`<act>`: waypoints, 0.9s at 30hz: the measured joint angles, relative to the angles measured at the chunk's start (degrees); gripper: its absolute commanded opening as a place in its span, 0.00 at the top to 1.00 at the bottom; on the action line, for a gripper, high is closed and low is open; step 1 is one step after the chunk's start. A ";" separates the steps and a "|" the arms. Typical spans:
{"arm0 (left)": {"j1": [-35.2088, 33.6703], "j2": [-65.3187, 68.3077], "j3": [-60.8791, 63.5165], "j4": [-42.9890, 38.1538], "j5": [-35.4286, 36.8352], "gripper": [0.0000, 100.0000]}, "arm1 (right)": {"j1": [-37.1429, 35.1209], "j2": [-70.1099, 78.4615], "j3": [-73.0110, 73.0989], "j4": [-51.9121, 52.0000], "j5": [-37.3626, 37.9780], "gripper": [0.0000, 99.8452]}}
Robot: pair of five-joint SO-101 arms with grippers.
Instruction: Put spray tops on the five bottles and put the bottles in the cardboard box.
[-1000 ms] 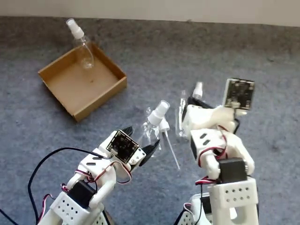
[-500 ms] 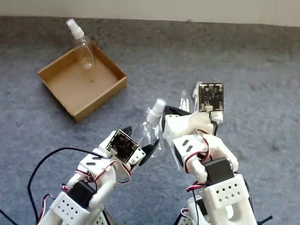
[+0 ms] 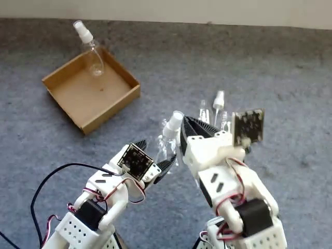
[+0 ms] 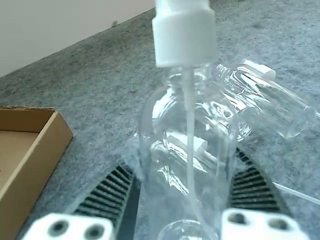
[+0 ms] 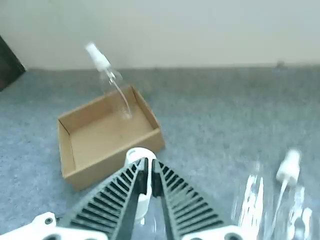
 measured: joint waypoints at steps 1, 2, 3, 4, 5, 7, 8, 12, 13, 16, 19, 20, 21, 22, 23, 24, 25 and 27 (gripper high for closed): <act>0.00 0.00 0.00 0.00 0.00 0.92 | 0.00 -1.76 0.00 0.00 1.93 0.99; 0.00 0.00 0.00 0.00 0.00 0.92 | 0.00 -3.08 0.09 0.00 3.52 0.99; 0.00 0.00 0.00 0.00 0.00 0.92 | 0.00 -4.13 0.35 0.00 4.66 0.99; 0.00 0.00 0.00 0.00 0.00 0.92 | 0.00 -5.01 1.14 0.00 5.27 0.99; 0.00 0.00 0.00 0.00 0.00 0.92 | 0.00 -5.80 1.93 0.00 5.63 0.99; 0.00 0.00 0.00 0.00 0.00 0.92 | -0.18 -7.03 4.31 0.00 5.71 0.99; 0.00 0.00 0.00 0.00 0.00 0.92 | -0.26 -7.21 5.54 0.00 5.80 0.99; -2.02 0.00 0.00 0.00 0.00 0.92 | -0.18 -9.76 9.49 0.09 5.98 0.99; -3.60 0.00 0.00 0.00 0.00 0.92 | -0.18 -10.46 10.46 0.09 5.98 0.99; -8.53 0.00 0.00 0.00 0.00 0.92 | -0.26 -12.75 13.36 0.09 6.07 0.99; -11.78 0.00 0.00 0.00 0.00 0.92 | -0.26 -15.74 15.65 0.09 6.07 0.99; -12.22 0.00 -0.35 -0.35 0.00 0.92 | -0.26 -17.23 16.44 0.09 6.07 0.99; -12.57 0.00 -1.05 -0.79 0.00 0.92 | -0.26 -18.73 17.14 0.09 6.07 0.99; -13.01 0.00 -2.02 -1.14 0.00 0.92 | -0.18 -19.96 17.76 0.09 6.07 0.99; -13.63 0.00 -3.43 -1.32 0.00 0.92 | -0.18 -20.22 18.29 0.09 6.07 0.99; -13.98 0.00 -4.84 -1.32 0.00 0.92 | -0.26 -20.22 18.73 0.09 6.07 0.99; -14.15 0.00 -6.33 -1.32 0.00 0.92 | -0.26 -20.22 19.16 0.09 6.07 0.99; -14.15 0.00 -8.70 -1.41 0.00 0.92 | -0.18 -20.57 20.57 -0.26 6.07 0.99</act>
